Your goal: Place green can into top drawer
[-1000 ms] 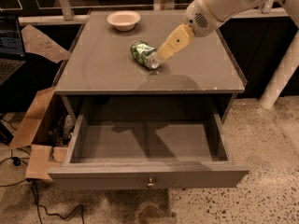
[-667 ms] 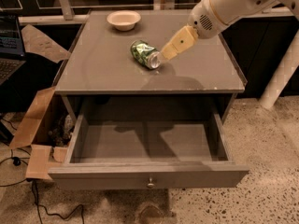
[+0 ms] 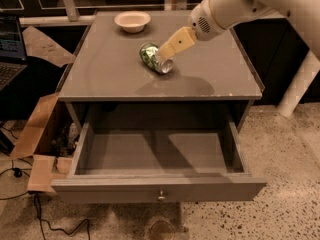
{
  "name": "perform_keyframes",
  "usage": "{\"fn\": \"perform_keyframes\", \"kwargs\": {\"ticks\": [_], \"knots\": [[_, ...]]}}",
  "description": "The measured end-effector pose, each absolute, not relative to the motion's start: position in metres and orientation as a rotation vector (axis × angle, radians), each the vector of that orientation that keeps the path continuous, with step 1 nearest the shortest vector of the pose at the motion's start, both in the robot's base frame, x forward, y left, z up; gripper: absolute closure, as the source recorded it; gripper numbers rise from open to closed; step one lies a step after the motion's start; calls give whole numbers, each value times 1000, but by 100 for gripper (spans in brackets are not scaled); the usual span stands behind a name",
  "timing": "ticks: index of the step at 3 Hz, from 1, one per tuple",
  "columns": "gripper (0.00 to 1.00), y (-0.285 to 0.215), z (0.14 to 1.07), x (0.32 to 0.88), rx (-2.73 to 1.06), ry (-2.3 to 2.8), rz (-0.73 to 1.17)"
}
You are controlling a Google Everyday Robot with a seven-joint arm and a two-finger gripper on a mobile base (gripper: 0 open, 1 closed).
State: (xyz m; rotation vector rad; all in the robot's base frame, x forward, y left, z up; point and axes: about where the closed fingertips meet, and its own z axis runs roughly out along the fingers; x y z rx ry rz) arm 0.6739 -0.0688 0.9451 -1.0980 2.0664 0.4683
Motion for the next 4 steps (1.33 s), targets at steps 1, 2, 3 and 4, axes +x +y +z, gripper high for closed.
{"fn": "perform_keyframes", "kwargs": {"ticks": [1,2,3,4], "knots": [[0,-44,938,693,-1113,2050,476],[0,-20,908,712,-1099,2093,480],[0,-19,906,713,-1095,2097,476],[0,-18,903,716,-1085,2105,467]]}}
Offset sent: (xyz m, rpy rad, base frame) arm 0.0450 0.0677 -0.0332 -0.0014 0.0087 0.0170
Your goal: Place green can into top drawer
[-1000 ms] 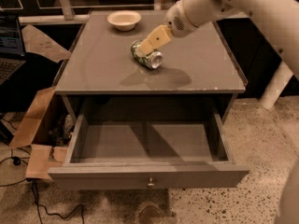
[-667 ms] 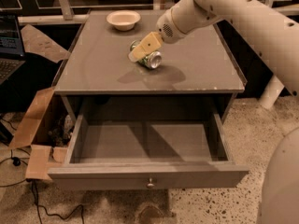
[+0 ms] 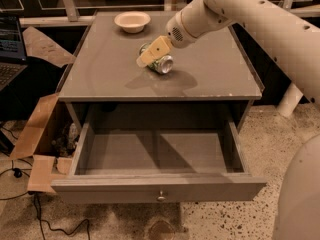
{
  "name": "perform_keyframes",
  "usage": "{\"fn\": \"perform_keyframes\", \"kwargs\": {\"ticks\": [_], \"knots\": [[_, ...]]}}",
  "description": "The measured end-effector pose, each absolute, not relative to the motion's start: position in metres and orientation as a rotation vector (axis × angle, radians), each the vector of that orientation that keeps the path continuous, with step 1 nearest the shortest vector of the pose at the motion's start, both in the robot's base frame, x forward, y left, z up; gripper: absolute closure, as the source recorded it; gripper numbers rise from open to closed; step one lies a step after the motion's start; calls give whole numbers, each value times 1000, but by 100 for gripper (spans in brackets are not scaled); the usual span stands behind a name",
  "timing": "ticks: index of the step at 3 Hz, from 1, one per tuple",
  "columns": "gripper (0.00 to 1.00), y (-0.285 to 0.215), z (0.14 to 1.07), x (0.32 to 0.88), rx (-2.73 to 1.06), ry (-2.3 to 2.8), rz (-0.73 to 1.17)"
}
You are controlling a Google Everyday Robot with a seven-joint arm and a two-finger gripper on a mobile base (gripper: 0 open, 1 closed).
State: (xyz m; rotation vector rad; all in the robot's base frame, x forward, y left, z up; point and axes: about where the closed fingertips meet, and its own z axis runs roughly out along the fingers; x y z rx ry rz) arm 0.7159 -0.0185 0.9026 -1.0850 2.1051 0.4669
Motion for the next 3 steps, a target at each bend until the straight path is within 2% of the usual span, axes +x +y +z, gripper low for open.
{"fn": "perform_keyframes", "kwargs": {"ticks": [3], "knots": [[0,-34,872,738,-844,2217,479]]}}
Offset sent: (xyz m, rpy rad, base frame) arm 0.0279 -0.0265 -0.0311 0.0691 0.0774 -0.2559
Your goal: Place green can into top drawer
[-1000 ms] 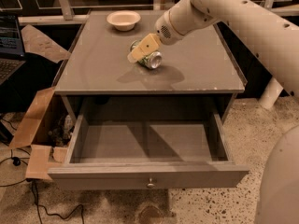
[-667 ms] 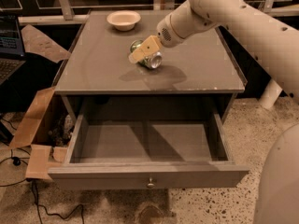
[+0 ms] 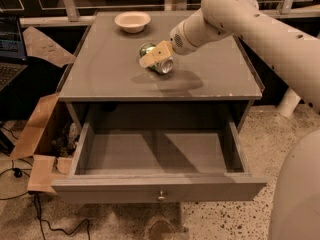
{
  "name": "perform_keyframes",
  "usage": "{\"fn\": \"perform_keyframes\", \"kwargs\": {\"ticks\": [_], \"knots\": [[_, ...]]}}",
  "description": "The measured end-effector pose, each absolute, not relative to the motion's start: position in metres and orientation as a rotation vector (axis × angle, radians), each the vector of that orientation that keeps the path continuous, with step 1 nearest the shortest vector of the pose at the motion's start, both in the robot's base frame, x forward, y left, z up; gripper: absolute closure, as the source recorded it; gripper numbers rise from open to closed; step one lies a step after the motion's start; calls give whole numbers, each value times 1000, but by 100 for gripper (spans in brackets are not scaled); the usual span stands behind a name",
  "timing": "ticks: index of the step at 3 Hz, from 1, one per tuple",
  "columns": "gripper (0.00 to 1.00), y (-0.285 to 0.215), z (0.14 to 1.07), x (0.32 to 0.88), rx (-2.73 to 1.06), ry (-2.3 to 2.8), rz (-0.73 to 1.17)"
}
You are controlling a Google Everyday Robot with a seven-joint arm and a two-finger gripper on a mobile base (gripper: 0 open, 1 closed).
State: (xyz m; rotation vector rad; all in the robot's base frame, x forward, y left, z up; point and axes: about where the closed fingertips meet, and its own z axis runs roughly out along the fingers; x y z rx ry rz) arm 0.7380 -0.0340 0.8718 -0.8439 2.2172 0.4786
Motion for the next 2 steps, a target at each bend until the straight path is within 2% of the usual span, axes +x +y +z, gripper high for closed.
{"fn": "perform_keyframes", "kwargs": {"ticks": [2], "knots": [[0,-24,851,740,-799,2263,506]]}}
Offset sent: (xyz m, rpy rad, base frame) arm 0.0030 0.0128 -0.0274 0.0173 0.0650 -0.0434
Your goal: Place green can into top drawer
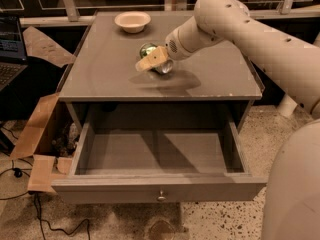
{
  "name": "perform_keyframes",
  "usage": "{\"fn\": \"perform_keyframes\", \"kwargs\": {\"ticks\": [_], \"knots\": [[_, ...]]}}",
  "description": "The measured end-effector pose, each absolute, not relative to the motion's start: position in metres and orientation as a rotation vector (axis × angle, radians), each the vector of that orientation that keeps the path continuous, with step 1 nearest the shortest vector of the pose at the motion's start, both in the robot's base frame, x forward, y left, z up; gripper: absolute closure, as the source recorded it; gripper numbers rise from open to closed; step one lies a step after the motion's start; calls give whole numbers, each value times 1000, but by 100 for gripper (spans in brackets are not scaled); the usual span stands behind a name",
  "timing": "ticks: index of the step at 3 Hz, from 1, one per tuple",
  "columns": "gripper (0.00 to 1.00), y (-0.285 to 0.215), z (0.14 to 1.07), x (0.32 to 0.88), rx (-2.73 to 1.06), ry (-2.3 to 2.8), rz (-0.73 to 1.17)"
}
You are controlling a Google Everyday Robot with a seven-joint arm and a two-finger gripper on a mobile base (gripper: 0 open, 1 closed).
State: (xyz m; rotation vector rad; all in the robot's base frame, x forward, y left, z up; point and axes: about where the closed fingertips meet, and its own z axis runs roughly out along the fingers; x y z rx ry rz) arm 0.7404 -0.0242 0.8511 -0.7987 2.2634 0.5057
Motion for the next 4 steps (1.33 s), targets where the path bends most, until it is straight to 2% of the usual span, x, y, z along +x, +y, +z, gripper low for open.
{"fn": "perform_keyframes", "kwargs": {"ticks": [1,4], "knots": [[19,-24,851,740,-799,2264,506],[88,-24,851,740,-799,2264,506]]}}
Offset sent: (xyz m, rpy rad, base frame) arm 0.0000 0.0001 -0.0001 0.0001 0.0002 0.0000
